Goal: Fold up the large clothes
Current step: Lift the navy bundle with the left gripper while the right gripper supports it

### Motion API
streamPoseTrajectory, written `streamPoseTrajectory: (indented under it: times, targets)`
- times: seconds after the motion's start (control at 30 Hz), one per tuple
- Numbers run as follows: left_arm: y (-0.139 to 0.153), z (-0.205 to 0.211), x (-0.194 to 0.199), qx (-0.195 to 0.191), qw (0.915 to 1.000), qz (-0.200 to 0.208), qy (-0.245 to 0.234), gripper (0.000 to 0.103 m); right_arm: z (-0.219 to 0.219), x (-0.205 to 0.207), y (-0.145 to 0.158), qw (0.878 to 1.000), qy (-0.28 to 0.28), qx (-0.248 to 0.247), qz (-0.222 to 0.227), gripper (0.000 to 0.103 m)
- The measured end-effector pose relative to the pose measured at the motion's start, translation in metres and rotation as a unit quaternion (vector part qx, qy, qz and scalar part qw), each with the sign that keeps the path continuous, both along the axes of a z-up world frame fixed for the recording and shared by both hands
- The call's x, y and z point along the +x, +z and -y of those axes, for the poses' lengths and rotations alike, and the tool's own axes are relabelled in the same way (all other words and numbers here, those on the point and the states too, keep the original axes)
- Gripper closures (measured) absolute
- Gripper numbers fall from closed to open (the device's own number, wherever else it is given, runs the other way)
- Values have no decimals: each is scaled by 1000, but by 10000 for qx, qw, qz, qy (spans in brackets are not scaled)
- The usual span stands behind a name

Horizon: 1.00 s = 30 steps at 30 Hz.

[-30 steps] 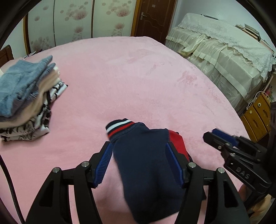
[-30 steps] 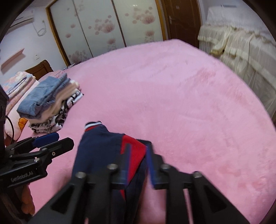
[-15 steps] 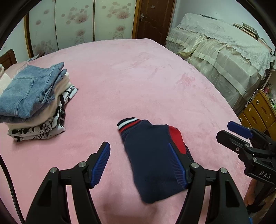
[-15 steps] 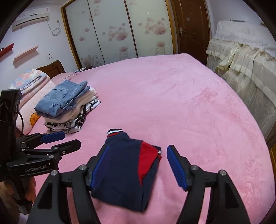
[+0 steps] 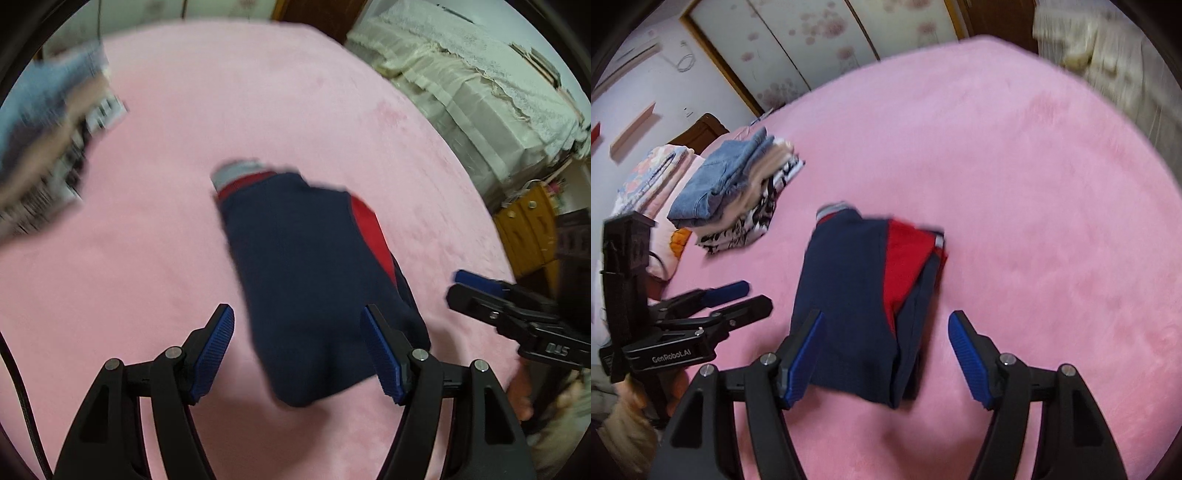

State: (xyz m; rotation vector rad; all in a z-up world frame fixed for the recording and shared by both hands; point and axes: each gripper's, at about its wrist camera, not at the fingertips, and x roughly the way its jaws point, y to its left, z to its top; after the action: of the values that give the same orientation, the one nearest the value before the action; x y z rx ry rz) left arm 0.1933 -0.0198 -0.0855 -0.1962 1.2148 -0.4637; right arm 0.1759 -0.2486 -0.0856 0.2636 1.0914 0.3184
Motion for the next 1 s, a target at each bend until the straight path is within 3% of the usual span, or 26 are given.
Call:
streamPoseTrajectory:
  times: [0.13,0.33,0.77,1.0]
  targets:
    - [-30,-5,6,-469,9979,-452,-40,34,9,4,-30,9984,9,408,-401,34]
    - [-59,-13,16,-920,9935,-652,169,34,17,18,-70,9893,-46,1074,-989,34]
    - [-88,-3,36,-1233,9888,-827,171,27,17,46,-116,9682,-176,2163,-1242,35]
    - [-77,6,31,-854,9944,-595,182,29,9,47,-112,9693,-120,2239,-1010,56]
